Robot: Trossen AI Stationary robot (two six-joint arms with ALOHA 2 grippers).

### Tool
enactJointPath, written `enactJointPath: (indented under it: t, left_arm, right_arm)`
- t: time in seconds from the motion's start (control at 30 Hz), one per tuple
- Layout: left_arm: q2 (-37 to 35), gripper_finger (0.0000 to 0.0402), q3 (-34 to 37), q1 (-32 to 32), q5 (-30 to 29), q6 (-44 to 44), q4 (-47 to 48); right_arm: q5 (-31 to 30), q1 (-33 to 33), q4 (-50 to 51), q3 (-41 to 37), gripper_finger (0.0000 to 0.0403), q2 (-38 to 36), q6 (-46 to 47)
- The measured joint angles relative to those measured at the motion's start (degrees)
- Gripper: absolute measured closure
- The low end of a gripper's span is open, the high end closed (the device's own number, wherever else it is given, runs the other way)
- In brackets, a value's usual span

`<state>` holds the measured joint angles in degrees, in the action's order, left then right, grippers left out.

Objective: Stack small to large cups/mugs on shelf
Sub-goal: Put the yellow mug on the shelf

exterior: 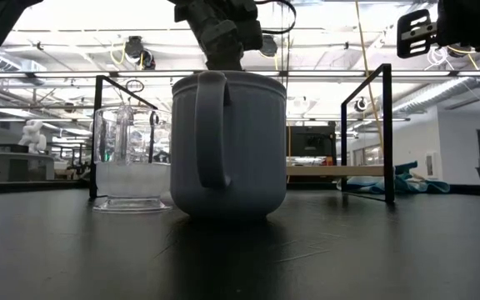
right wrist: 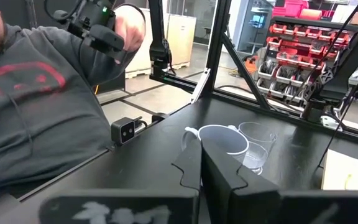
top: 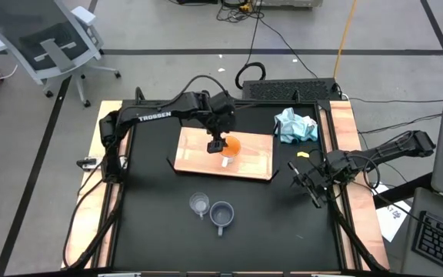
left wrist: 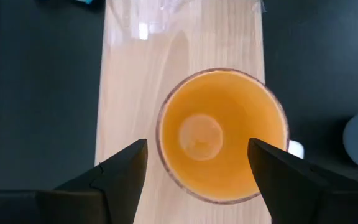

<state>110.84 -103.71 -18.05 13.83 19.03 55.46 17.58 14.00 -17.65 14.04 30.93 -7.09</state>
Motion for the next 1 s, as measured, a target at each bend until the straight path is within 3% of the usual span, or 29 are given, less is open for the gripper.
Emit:
enactJointPath:
  t: [1.0]
  left_arm:
    - [2.9, 0.0122, 0.09, -0.63, -2.01, 1.99, 0.39]
  right_arm:
    - [0.0, -0.02, 0.83, -0.07, 0.0403, 0.01, 0.0]
